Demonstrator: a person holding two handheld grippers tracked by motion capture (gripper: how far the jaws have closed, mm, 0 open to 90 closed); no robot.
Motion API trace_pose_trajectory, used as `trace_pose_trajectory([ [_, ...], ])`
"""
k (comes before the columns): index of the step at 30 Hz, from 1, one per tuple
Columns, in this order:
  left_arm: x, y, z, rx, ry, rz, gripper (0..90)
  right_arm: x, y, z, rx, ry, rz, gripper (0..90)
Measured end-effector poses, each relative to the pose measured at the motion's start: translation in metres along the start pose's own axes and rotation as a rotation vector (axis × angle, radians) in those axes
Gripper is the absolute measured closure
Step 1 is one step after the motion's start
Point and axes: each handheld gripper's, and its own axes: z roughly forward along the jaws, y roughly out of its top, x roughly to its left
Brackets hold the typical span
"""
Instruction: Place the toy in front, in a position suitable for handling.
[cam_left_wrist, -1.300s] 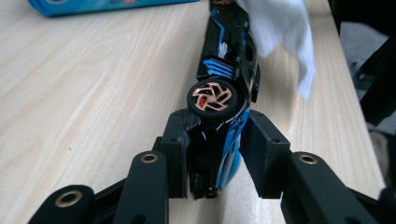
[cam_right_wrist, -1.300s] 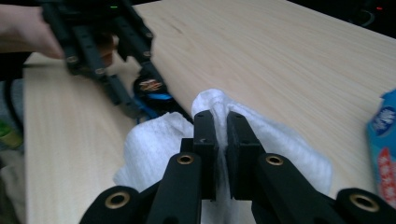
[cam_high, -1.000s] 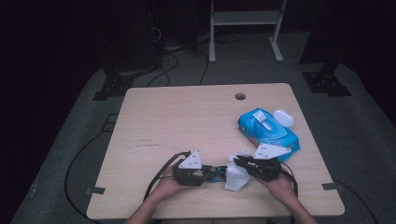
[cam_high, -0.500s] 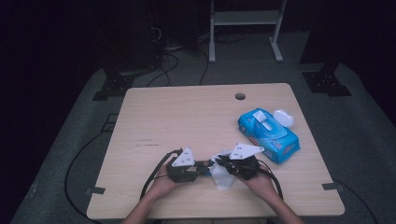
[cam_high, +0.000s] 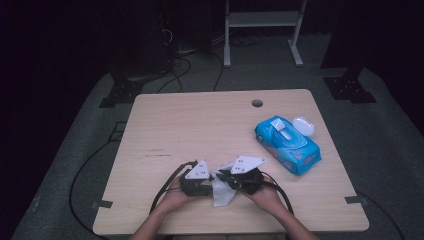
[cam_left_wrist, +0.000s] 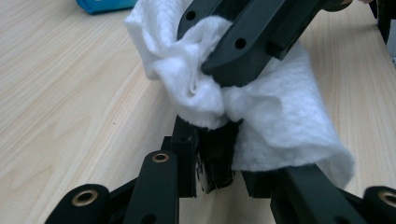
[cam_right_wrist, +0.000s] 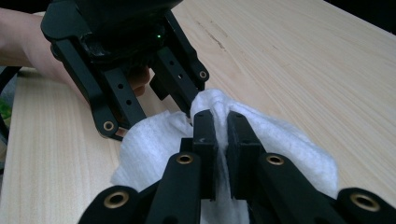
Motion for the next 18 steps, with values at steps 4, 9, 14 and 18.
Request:
trace_pose_trajectory([
  [4, 0.001, 0.0, 0.0, 0.002, -0.003, 0.004, 70.1, -0.005, -0.002, -0.006, 0.008, -0.034, 0.003, 82.9],
  [9, 0.003, -0.001, 0.0, -0.003, -0.009, -0.005, 69.8, -0.026, -0.016, -0.028, 0.04, -0.136, 0.025, 82.9],
  [14, 0.003, -0.001, 0.0, -0.005, -0.016, -0.012, 69.0, -0.031, -0.021, -0.033, 0.027, -0.137, 0.067, 82.0],
  [18, 0.004, 0.004, 0.008, 0.031, -0.006, -0.049, 52.8, -0.031, -0.021, -0.033, 0.021, -0.126, 0.084, 81.4],
])
